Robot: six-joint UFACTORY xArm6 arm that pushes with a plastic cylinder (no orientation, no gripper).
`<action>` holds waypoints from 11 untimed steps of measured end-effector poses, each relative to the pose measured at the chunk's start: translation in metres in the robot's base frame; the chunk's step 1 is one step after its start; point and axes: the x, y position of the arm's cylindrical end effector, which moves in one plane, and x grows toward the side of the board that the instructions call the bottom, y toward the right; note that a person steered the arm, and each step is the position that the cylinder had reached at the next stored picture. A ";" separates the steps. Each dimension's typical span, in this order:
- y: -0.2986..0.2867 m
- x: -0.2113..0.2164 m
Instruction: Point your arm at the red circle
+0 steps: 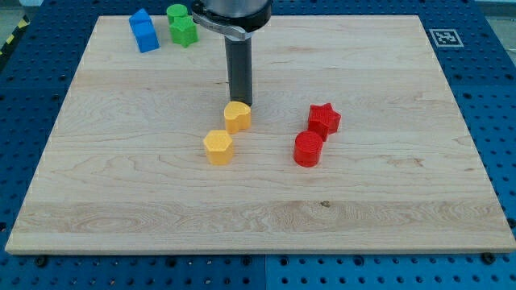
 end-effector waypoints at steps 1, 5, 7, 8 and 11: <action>0.008 -0.016; 0.161 -0.027; 0.225 0.068; 0.202 0.136; 0.075 0.165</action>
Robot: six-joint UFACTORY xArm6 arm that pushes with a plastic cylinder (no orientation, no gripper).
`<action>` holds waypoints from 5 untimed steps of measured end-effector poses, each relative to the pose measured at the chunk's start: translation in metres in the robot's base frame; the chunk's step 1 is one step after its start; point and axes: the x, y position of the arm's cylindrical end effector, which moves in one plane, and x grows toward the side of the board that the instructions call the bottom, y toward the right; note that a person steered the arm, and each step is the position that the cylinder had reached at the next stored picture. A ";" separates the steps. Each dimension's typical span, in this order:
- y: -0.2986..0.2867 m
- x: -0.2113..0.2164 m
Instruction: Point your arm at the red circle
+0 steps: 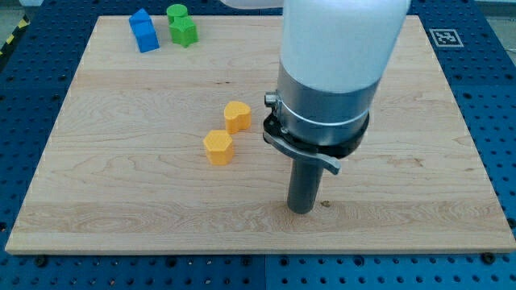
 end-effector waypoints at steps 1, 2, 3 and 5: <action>-0.001 -0.001; -0.011 -0.021; -0.018 -0.022; -0.023 -0.048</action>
